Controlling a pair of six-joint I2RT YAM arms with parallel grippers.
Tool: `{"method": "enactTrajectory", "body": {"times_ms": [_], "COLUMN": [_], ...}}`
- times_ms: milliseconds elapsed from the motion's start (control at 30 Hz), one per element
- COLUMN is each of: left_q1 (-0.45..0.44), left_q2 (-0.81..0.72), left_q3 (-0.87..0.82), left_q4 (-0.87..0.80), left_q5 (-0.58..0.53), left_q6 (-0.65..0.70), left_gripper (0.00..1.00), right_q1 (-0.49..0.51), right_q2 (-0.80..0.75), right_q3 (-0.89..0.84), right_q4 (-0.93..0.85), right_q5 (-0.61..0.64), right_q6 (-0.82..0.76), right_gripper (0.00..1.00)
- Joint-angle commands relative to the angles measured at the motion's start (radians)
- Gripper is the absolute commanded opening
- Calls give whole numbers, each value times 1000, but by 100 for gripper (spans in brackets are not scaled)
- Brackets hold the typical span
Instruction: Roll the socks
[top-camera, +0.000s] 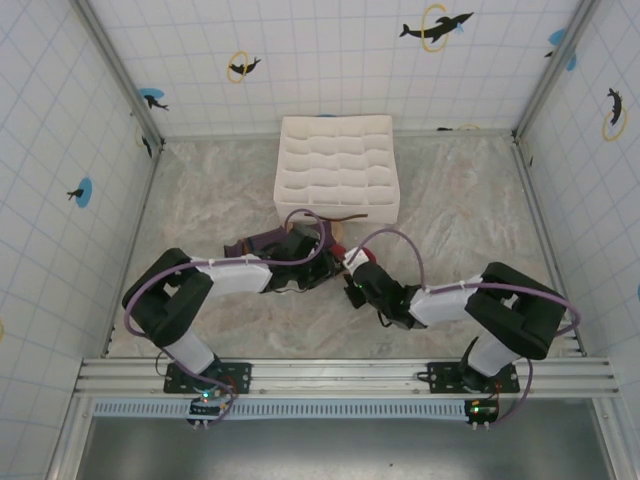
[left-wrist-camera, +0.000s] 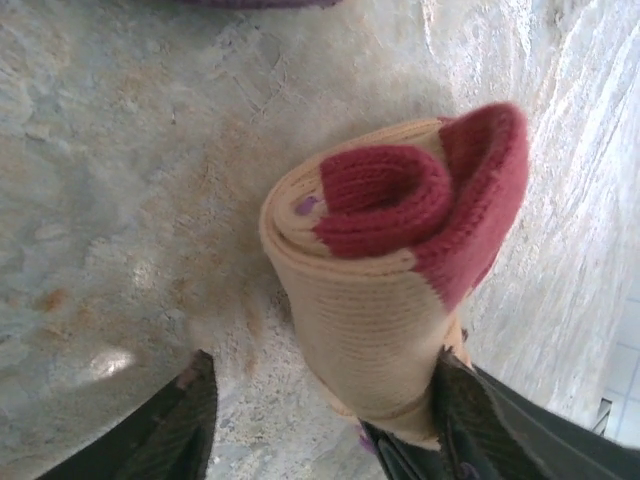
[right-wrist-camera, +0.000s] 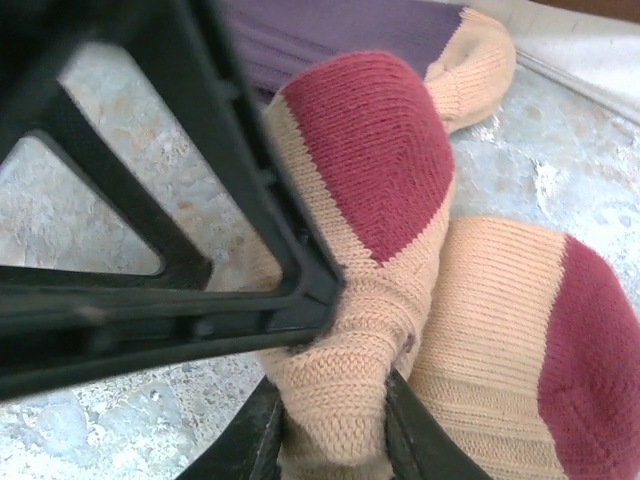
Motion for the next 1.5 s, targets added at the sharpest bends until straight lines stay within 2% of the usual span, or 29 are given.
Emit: {"method": "enactTrajectory", "body": {"times_ms": [0, 133, 400, 667, 867, 1000, 1100, 1233, 1367, 1467], "left_q1": [-5, -5, -7, -26, -47, -56, -61, -62, -61, -52], "left_q2": [-36, -47, -13, 64, 127, 177, 212, 230, 220, 202], "left_q3": [-20, -19, -12, 22, 62, 88, 99, 98, 101, 114], "left_q4": [9, 34, 84, 162, 199, 223, 238, 239, 188, 110], "left_q5": [31, 35, 68, 101, 94, 94, 99, 94, 71, 57], "left_q6": [35, 56, 57, 33, 27, 14, -5, -24, -20, 3], "left_gripper": [62, 63, 62, 61, 58, 54, 47, 30, 10, 0], "right_q1": [-77, -194, -349, -447, -470, -477, -478, -478, -472, -454], "right_q2": [-11, -6, 74, 140, 150, 141, 131, 90, -8, -103], "right_q3": [-87, -156, -229, -305, -295, -299, -300, -280, -230, -175], "right_q4": [17, 116, 301, 482, 420, 389, 371, 308, 133, -24], "right_q5": [-210, -439, -703, -794, -783, -765, -758, -756, -718, -651], "right_q6": [107, 216, 412, 552, 597, 625, 624, 594, 502, 416], "right_gripper": [13, 10, 9, 6, 5, 7, 12, 20, 40, 50]}}
